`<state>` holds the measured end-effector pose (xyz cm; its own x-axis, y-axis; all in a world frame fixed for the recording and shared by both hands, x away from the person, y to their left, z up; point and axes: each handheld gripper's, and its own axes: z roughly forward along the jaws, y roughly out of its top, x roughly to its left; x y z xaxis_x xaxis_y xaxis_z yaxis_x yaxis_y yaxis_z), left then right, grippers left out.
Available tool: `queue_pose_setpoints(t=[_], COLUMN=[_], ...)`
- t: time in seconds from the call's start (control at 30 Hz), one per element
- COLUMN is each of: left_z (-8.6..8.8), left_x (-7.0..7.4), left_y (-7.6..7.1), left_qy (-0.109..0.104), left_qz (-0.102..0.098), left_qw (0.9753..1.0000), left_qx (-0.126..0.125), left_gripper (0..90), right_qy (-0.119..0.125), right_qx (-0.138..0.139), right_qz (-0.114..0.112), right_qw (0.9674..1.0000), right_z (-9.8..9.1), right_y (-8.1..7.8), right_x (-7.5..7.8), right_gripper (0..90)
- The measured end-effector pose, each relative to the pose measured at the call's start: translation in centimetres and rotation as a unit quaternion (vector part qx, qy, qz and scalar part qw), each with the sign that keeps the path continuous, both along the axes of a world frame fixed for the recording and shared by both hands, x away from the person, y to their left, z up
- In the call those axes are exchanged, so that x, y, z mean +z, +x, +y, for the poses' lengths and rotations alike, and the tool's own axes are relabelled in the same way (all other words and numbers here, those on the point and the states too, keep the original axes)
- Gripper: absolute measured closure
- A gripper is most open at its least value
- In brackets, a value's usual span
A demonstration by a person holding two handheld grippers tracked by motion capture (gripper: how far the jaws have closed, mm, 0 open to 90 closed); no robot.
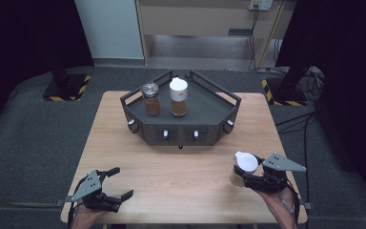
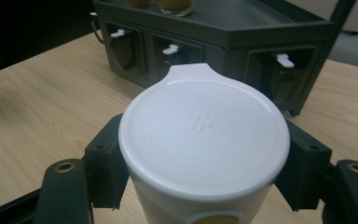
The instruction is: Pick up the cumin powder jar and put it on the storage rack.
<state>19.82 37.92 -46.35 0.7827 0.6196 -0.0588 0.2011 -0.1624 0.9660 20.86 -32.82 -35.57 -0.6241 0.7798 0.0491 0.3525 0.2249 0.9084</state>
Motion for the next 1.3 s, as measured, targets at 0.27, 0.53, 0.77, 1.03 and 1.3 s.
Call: queue_pose_setpoints(t=[0.27,0.53,0.77,1.03,1.3], left_z=[0.0,0.0,0.0,0.0,0.0], left_x=[0.0,0.0,0.0,0.0,0.0], left_y=[0.0,0.0,0.0,0.0,0.0], left_qy=[0.000,0.000,0.000,0.001,0.001], left_qz=[0.000,0.000,0.000,-0.001,0.000], left_qw=[1.0000,1.0000,1.0000,1.0000,1.0000], left_qx=[-0.001,-0.001,-0.002,-0.003,-0.003], left_gripper=[2.9,2.9,2.9,2.9,2.9], right_qy=[-0.003,-0.004,-0.009,-0.012,-0.022], right_qx=[0.016,0.026,0.027,0.021,0.010], right_qz=[0.006,0.009,0.012,0.008,0.000], right_qw=[0.9998,0.9996,0.9995,0.9997,0.9997], right_z=[1.7,3.4,4.9,6.4,8.0], right_y=[1.4,2.6,3.9,5.8,8.0], right_x=[1.5,3.2,5.4,7.2,9.2], right_gripper=[30.4,30.5,30.6,30.7,30.6])
